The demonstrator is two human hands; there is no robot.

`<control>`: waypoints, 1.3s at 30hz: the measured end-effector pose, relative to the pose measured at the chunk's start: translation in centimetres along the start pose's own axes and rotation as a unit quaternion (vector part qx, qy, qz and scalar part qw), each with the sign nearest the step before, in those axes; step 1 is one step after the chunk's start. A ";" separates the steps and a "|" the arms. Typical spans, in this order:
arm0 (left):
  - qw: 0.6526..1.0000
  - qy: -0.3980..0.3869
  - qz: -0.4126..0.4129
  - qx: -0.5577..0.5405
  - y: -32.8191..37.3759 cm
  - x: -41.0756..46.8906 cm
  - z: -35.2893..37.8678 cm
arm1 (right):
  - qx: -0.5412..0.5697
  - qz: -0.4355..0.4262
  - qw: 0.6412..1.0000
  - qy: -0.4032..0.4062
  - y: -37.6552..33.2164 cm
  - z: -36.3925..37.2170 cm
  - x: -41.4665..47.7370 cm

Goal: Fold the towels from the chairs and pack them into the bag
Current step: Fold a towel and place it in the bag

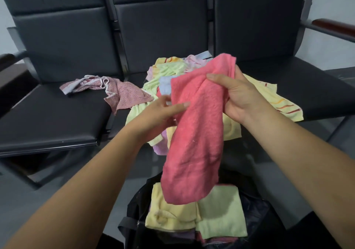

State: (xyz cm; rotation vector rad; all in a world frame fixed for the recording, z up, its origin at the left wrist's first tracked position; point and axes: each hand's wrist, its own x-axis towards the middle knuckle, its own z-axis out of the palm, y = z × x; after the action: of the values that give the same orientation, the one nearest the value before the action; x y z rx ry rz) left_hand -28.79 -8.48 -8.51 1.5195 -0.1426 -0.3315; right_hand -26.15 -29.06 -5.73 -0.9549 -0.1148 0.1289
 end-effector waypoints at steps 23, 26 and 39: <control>0.962 0.070 -0.025 -0.262 0.1 0.1 0.9 | -0.065 0.133 0.985 -0.092 1.6 -3.3 -0.2; 0.975 0.062 -0.013 -0.212 -0.1 0.0 -0.2 | -0.123 0.101 0.984 -0.076 1.8 -3.7 0.1; 0.989 0.135 -0.022 -0.056 -1.3 1.0 -0.5 | -0.295 0.111 0.949 -0.006 2.0 -4.8 0.9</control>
State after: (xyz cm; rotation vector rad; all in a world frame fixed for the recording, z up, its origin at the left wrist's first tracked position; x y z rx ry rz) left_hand -27.82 -8.34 -9.96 1.4417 0.1216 -0.1632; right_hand -24.63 -31.66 -10.07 -1.5660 -0.0554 0.3193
